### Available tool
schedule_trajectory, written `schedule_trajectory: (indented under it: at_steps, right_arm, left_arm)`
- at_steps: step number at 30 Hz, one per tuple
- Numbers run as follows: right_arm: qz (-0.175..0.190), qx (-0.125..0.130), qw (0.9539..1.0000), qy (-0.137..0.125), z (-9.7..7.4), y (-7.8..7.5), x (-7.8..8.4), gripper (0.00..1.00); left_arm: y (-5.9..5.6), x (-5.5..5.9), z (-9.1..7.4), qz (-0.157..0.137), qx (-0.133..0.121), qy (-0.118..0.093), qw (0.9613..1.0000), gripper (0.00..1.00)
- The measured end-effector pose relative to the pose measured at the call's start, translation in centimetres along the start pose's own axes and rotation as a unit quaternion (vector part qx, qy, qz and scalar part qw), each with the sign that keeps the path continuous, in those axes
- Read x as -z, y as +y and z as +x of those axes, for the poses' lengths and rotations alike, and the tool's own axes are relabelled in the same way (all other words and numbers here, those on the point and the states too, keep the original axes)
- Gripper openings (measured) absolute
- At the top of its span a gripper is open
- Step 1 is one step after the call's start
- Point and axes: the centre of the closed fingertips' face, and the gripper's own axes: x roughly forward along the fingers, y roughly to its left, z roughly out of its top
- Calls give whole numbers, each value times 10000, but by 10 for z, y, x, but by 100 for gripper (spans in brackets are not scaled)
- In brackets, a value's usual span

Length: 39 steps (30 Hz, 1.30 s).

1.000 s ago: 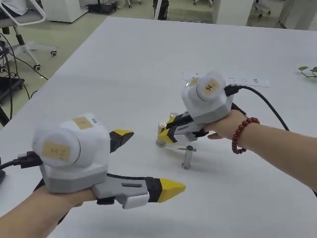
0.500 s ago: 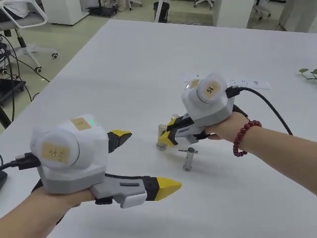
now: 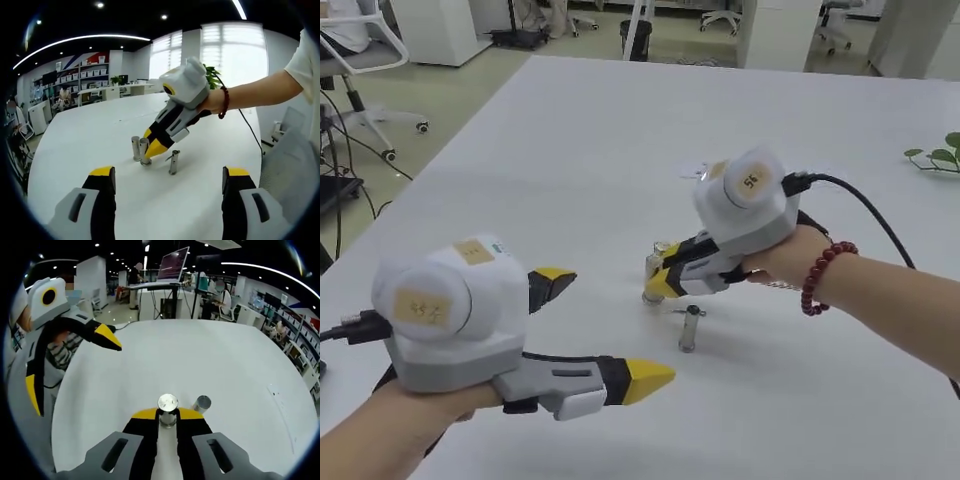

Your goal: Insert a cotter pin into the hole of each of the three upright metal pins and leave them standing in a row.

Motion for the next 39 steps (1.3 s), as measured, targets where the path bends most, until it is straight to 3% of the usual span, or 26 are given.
schedule_trajectory:
  at_steps: [15, 18, 21, 23, 25, 30, 39]
  right_arm:
    - [264, 244, 9993, 73, -37, -5, 20, 13]
    - [319, 256, 9991, 69, -39, -8, 25, 13]
    - [543, 206, 9981, -194, -42, -9, 15, 11]
    - [381, 291, 9988, -29, -38, -13, 22, 11]
    - [391, 297, 9988, -2, -39, -13, 23, 11]
    - [407, 268, 9988, 39, -38, -14, 24, 12]
    - [430, 246, 9988, 43, -38, -14, 24, 14]
  left_arm:
    - [-7, -9, 5, 109, 109, -6, 9999, 86]
    - [-10, -9, 7, 113, 177, -24, 9998, 86]
    - [-19, -6, 11, 114, 366, 39, 9993, 86]
    - [-15, -8, 12, 241, 222, 44, 9995, 85]
    - [-16, -11, 13, 115, 285, -32, 9995, 85]
    - [-19, -8, 16, 295, 367, 77, 9989, 85]
    - [-20, -13, 18, 292, 390, -13, 9988, 86]
